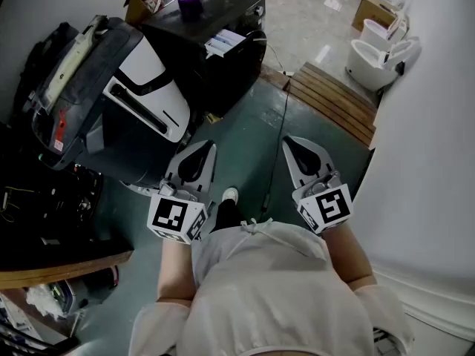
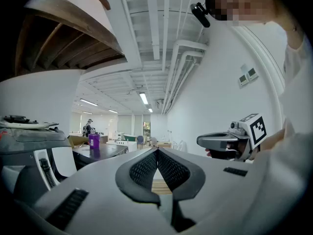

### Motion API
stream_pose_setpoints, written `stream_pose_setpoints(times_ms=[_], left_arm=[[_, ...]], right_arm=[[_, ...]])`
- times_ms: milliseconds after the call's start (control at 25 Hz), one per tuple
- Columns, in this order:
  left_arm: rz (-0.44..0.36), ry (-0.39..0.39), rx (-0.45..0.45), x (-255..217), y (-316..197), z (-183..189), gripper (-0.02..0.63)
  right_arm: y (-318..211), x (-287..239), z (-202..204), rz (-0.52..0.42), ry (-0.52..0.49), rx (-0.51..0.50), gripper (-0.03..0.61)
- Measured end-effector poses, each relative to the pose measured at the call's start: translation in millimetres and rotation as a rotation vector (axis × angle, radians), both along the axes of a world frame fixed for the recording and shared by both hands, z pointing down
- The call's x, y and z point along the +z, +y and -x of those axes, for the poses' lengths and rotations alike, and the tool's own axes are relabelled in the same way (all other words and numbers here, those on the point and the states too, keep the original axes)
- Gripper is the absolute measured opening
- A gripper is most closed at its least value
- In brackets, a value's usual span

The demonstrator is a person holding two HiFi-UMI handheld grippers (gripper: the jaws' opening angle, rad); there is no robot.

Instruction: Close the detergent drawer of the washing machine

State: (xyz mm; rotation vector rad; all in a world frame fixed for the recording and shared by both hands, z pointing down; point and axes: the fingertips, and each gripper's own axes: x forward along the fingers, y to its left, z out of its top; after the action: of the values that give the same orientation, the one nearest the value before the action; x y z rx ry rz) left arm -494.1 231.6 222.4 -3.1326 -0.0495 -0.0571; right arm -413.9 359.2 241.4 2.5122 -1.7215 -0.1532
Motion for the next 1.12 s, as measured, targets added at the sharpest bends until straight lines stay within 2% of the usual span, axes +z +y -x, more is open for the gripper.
stream_pose_setpoints(times_ms=[440,680,880,1120], left_arm=[[-0.003,0.003,0.024,5,12,-8,0.017],[0.005,-0.015,0.039,10,11,-26,0.017],[0.012,-0.036,0.046,21,-1,-53,0.017],[0.019,-0.045,0.06,41,-38,-113,0.017]], right_arm=[[6,1,-4,-0.002,-0.013,0.006,0.0],[5,4,-16,-0.008,-0.024,0.007,0.002],[-6,15,-42,0.007,-0.053,0.018,0.003],[-39,36,-97,0.047,-0.073,0.028,0.005]])
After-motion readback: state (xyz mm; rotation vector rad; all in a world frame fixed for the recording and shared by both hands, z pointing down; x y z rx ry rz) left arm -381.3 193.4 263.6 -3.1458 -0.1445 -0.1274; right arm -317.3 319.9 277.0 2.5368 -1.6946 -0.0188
